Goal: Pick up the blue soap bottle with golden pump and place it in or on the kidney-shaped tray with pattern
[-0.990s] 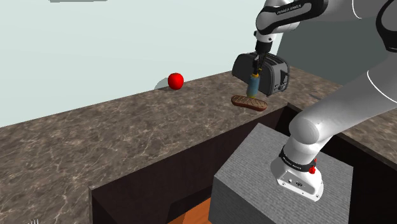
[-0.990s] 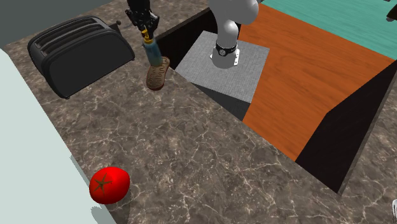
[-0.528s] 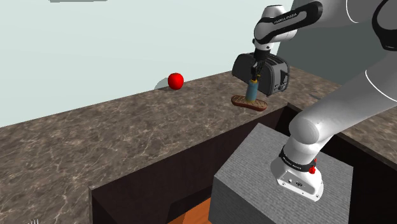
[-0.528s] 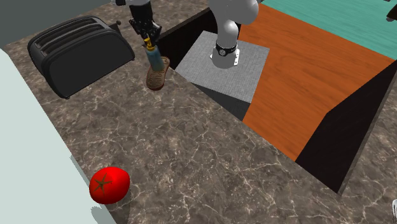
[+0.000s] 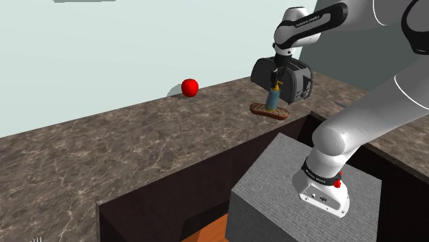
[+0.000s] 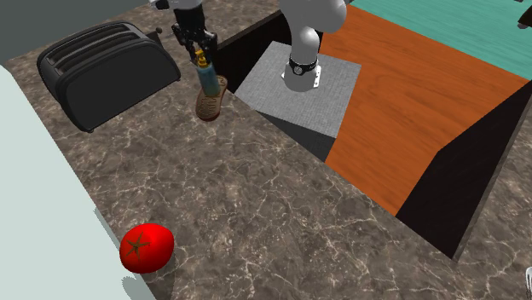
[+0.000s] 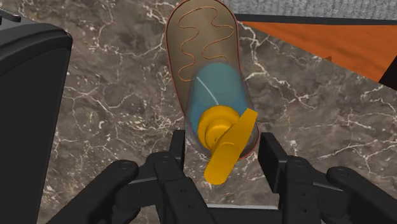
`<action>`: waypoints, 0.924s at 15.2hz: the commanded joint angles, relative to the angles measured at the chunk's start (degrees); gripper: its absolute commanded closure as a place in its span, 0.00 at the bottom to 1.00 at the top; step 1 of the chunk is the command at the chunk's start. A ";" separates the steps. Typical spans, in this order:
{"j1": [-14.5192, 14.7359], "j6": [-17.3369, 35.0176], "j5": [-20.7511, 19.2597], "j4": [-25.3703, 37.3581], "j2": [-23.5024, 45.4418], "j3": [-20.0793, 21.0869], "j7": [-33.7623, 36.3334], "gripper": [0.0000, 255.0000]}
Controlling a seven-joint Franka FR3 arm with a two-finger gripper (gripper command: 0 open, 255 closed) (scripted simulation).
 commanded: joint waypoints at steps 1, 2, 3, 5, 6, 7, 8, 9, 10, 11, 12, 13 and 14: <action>0.01 -0.01 0.01 -0.07 0.08 0.00 0.01 0.00; 0.00 0.00 0.00 -0.10 0.08 -0.01 0.00 0.00; 0.00 0.01 0.00 -0.10 0.08 -0.01 0.00 0.00; 0.00 -0.09 0.00 -0.06 0.02 0.00 0.00 0.00; 0.02 -2.16 0.05 1.35 -0.64 0.27 0.05 0.00; 0.06 -4.21 0.13 2.84 -1.21 0.52 0.08 0.00; 0.10 -6.23 0.21 4.39 -1.69 0.76 0.10 0.00; 0.14 -7.81 0.29 5.66 -2.00 0.94 0.10 0.00; 0.14 -7.81 0.29 5.66 -2.00 0.95 0.10 0.00; 0.14 -7.81 0.29 5.65 -2.01 0.95 0.10 0.00; 0.14 -7.81 0.29 5.65 -2.00 0.95 0.10 0.00; 0.14 -7.81 0.29 5.66 -2.00 0.95 0.10 0.00; 0.14 -7.81 0.29 5.66 -2.00 0.95 0.10 0.00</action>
